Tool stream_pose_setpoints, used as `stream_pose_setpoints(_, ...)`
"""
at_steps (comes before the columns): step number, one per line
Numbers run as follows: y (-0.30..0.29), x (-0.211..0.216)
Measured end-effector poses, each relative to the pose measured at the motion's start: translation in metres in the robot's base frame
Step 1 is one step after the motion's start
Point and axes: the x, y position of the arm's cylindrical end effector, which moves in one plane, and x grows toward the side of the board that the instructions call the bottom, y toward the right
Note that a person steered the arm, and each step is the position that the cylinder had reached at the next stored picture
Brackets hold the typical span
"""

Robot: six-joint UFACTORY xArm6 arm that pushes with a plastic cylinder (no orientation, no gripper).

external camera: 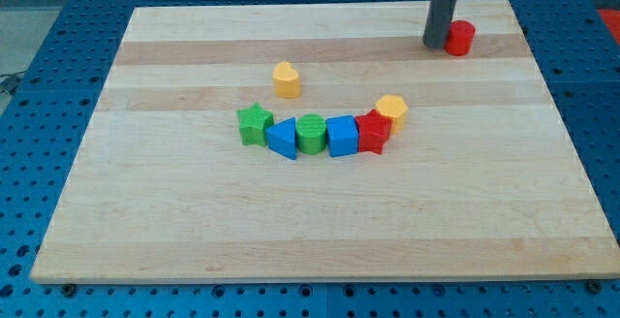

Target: Keep the yellow heart to the top right of the green star

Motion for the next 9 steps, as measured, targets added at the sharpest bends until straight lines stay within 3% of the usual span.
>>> stream_pose_setpoints(3,0.000,0.002)
stream_pose_setpoints(4,-0.061,0.045)
stream_pose_setpoints(5,-0.080,0.053)
stream_pose_setpoints(8,-0.194,0.010)
stream_pose_setpoints(9,-0.208,0.010)
